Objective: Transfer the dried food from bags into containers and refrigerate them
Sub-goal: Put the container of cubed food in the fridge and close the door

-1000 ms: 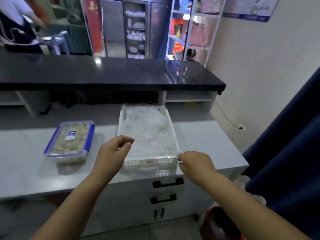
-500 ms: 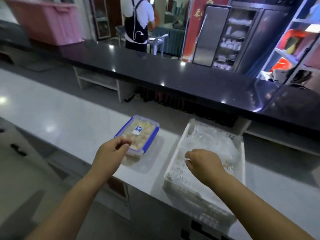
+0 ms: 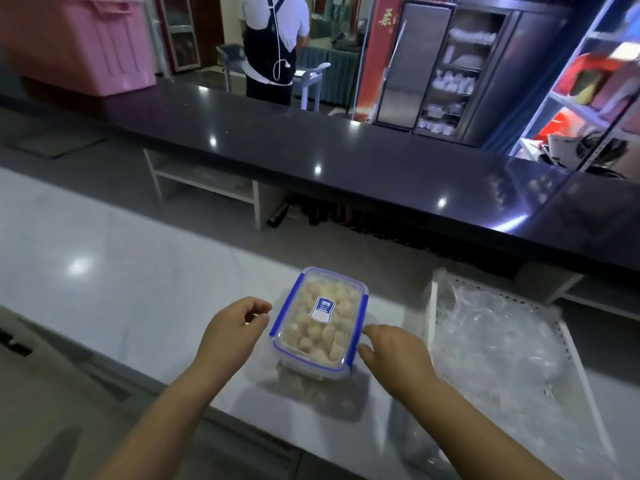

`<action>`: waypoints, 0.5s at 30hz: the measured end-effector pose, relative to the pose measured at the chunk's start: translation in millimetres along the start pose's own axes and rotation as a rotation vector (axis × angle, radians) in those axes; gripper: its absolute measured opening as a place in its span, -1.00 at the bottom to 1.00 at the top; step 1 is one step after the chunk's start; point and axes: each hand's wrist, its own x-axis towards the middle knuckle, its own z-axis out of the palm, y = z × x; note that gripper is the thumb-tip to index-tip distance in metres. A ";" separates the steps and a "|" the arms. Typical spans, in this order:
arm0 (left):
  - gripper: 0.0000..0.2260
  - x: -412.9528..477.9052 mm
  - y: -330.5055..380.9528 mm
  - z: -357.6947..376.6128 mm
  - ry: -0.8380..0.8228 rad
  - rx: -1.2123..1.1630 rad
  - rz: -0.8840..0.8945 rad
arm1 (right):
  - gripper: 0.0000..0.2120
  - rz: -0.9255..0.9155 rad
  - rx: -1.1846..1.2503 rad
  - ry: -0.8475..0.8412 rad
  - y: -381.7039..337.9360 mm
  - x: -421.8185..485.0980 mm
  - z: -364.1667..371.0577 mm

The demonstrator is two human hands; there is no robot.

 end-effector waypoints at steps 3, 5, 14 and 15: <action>-0.82 30.5 -17.5 -3.7 -0.107 0.069 0.011 | -0.67 0.170 0.064 -0.005 -18.9 9.5 11.2; -0.77 47.2 -24.7 -2.4 -0.191 0.099 -0.001 | -0.65 0.260 0.116 -0.014 -28.8 13.1 16.5; -0.74 81.8 -42.6 20.0 -0.532 0.087 -0.021 | -0.67 0.533 0.326 -0.023 -51.2 19.7 31.3; -0.75 82.6 -43.5 21.4 -0.546 0.064 -0.024 | -0.68 0.560 0.372 -0.016 -53.4 19.2 32.4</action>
